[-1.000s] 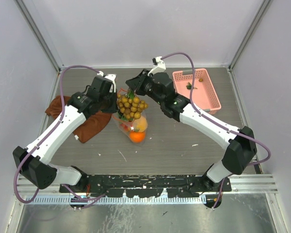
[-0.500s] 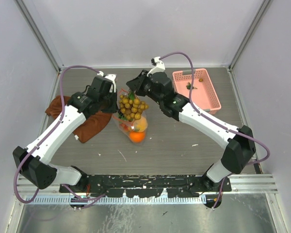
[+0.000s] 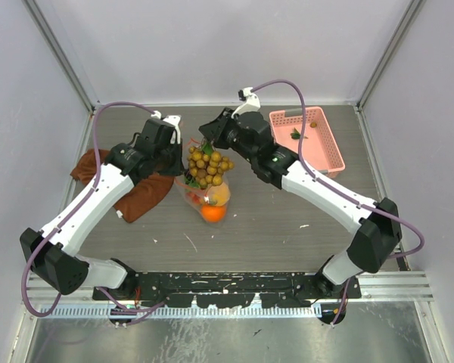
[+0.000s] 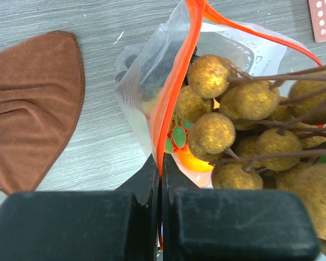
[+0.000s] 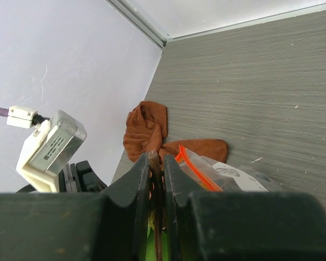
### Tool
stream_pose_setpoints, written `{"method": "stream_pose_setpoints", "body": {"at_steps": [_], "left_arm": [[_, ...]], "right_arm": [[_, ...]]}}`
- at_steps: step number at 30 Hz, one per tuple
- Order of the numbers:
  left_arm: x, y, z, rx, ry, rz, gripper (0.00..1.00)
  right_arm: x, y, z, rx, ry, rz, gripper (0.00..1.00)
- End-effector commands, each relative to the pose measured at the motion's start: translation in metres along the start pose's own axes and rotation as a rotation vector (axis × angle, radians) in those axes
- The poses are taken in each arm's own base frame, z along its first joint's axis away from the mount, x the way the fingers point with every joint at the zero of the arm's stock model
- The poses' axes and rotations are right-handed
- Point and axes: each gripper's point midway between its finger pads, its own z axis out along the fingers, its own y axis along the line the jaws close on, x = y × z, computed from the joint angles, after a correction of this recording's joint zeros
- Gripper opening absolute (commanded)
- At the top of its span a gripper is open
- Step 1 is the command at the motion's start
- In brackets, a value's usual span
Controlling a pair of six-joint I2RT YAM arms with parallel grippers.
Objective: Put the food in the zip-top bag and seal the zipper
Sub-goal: Place the fake fruit in the bin.
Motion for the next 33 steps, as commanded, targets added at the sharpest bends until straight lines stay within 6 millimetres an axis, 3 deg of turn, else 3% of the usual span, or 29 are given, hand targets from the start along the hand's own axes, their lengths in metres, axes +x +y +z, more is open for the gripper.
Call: {"method": "stream_pose_setpoints", "body": {"at_steps": [1,18,22,26,33], "left_arm": [[-0.021,-0.010,-0.012,0.053,-0.086,-0.012,0.00],[-0.018,-0.015,-0.008,0.081,-0.061,-0.014,0.00],[-0.018,-0.017,-0.008,0.089,-0.060,-0.018,0.00],[-0.018,-0.018,-0.009,0.094,-0.064,-0.022,0.00],[-0.018,-0.017,-0.009,0.091,-0.061,-0.028,0.00]], "right_arm": [[-0.023,0.031,0.011,-0.087,-0.076,0.050,0.00],[-0.034,0.027,0.037,-0.066,-0.206,0.125,0.00],[-0.027,0.025,0.045,-0.027,-0.220,0.088,0.01],[-0.007,0.015,0.050,0.009,-0.206,0.042,0.01],[0.010,0.012,0.043,-0.031,-0.186,-0.011,0.21]]}}
